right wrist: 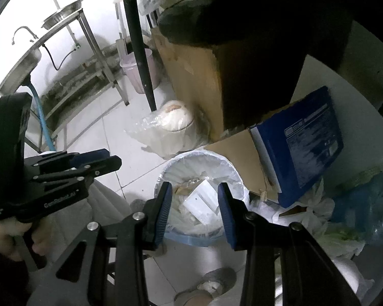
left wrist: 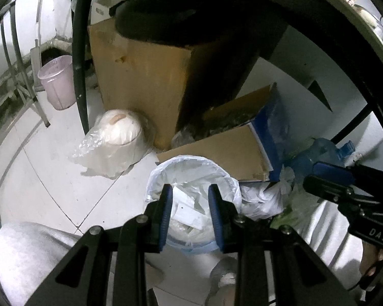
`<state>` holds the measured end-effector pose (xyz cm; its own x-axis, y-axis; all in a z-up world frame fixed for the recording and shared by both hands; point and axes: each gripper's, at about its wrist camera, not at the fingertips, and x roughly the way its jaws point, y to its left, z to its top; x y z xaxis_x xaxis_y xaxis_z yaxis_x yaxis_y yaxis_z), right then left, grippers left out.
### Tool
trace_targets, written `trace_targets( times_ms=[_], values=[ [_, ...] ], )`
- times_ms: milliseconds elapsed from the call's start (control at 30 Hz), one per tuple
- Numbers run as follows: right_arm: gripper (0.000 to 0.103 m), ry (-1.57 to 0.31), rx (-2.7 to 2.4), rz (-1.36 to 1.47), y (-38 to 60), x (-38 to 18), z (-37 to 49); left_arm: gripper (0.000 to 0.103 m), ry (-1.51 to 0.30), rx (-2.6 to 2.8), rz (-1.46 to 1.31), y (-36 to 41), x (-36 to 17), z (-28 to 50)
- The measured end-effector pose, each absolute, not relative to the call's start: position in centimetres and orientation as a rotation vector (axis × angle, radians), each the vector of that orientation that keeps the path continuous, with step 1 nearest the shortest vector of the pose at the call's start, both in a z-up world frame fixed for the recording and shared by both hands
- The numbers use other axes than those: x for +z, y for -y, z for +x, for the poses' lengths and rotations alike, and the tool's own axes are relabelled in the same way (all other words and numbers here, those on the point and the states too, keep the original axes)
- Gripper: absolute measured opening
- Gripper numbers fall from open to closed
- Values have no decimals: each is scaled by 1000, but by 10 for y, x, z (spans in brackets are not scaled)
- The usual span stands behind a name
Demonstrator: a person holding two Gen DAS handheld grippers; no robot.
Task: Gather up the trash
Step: 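Raise both open grippers back up to the counter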
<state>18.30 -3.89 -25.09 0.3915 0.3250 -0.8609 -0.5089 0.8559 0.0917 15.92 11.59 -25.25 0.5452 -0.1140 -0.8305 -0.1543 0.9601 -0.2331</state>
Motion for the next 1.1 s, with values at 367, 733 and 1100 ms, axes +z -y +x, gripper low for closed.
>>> trace_targets(
  times_ms=[367, 733, 1100],
  values=[
    [35, -963, 529, -181, 62, -218, 155, 28, -938, 5, -270, -98, -217, 142],
    [35, -895, 542, -158, 76, -183, 132, 28, -859, -35, -273, -84, -173, 125],
    [35, -801, 541, -130, 101, -136, 111, 42, -768, -55, -230, -58, -126, 114]
  ],
)
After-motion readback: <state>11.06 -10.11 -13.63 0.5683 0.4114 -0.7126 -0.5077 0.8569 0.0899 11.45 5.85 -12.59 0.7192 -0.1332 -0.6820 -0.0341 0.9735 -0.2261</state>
